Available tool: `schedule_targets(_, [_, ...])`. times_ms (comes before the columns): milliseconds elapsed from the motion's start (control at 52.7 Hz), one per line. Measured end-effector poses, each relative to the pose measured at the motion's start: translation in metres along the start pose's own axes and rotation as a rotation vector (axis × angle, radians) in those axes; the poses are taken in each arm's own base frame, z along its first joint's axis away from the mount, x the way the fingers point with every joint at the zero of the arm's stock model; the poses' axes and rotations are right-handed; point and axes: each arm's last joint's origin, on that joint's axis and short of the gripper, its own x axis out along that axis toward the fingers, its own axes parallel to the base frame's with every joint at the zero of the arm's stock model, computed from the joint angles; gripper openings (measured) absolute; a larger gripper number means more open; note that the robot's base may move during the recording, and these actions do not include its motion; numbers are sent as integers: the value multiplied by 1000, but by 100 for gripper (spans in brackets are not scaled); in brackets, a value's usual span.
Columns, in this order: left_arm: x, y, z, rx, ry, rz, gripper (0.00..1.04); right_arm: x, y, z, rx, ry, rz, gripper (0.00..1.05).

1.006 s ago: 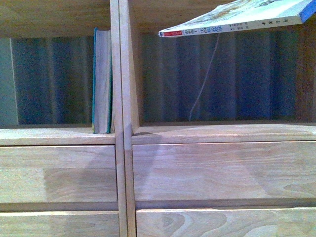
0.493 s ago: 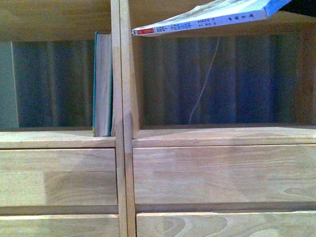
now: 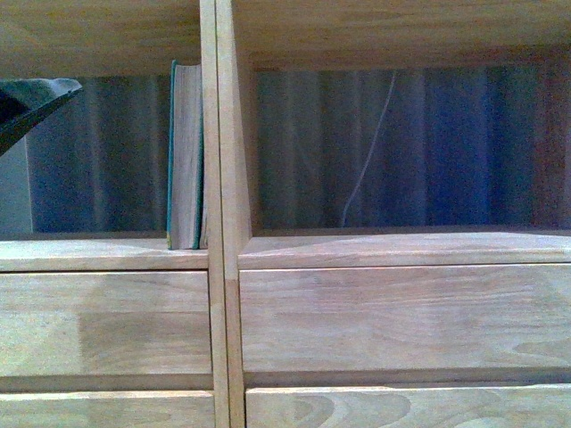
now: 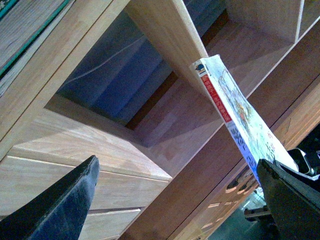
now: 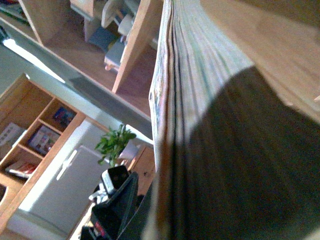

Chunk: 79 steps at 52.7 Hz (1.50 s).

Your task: Organize books on shelf

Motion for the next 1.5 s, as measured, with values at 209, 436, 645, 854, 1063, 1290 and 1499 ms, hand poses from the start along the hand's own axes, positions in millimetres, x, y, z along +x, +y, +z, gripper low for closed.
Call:
schedule_targets(209, [16,5,-2,-3,-6,-27,97,10,2,-11,9,42,15,7])
schedule_targets(436, [28,12,-13,-24,1,-56,97,34,-17,-23,43,71,-28,7])
schedule_targets(645, [30,16,-15,-25,4,-57,97,43,-19,-32,54,102,-16,7])
schedule_targets(854, [30,17,-14,6,-6,-56,97,45,-20,-38,65,109,-12,7])
schedule_targets(1063, [31,20,-16,51,-19,-17,72,45,-25,-43,75,116,-28,7])
schedule_targets(1290, [33,19,-18,67,-44,6,31,45,-27,-44,76,119,-32,7])
schedule_targets(1499, [33,17,-18,-9,-64,-6,13,44,-31,-46,79,121,-43,7])
